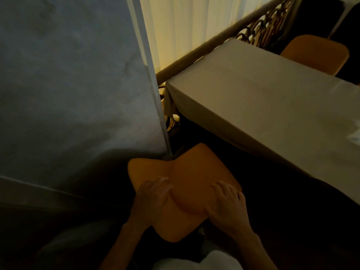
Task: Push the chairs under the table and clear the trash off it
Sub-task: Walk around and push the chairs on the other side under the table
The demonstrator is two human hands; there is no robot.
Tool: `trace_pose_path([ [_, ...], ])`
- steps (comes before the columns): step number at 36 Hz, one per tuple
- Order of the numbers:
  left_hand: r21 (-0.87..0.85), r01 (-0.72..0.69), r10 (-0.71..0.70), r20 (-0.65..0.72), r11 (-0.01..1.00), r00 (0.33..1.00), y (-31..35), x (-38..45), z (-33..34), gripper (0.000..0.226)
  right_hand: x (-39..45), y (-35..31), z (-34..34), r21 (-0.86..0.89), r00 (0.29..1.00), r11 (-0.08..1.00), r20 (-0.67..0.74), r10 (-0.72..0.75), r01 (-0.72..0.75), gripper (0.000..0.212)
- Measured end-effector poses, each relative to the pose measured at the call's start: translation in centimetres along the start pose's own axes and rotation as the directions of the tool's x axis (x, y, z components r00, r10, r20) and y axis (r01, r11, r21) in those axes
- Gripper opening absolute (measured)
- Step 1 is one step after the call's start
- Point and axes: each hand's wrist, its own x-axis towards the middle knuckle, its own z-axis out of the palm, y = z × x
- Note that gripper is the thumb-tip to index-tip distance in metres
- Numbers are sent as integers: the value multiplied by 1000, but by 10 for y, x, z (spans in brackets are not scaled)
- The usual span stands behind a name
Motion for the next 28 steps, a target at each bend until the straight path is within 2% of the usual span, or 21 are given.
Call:
trace_pose_path([
  [4, 16, -40, 40, 3, 999, 999, -13, 9, -5, 35, 15, -7, 5, 10, 1000, 1000, 17, -7, 7, 74],
  [7, 7, -78, 78, 9, 997, 997, -24, 15, -11, 31, 21, -16, 5, 8, 1000, 1000, -20, 7, -7, 75],
  [15, 5, -208, 207, 71, 978, 976, -72, 42, -21, 31, 38, -51, 19, 46, 983, 983, -18, 180, -179, 75],
  [19, -47, -326, 330, 135, 944, 934, -100, 58, -16, 32, 39, -79, 37, 125, 945, 939, -40, 326, -319, 75],
  [22, -63, -349, 354, 247, 935, 902, -111, 74, -5, 34, 40, -102, 50, 190, 907, 894, -28, 419, -407, 74],
  [28, -81, -515, 507, 363, 853, 782, -116, 101, 0, 36, 29, -139, 64, 272, 846, 829, -84, 526, -489, 72],
])
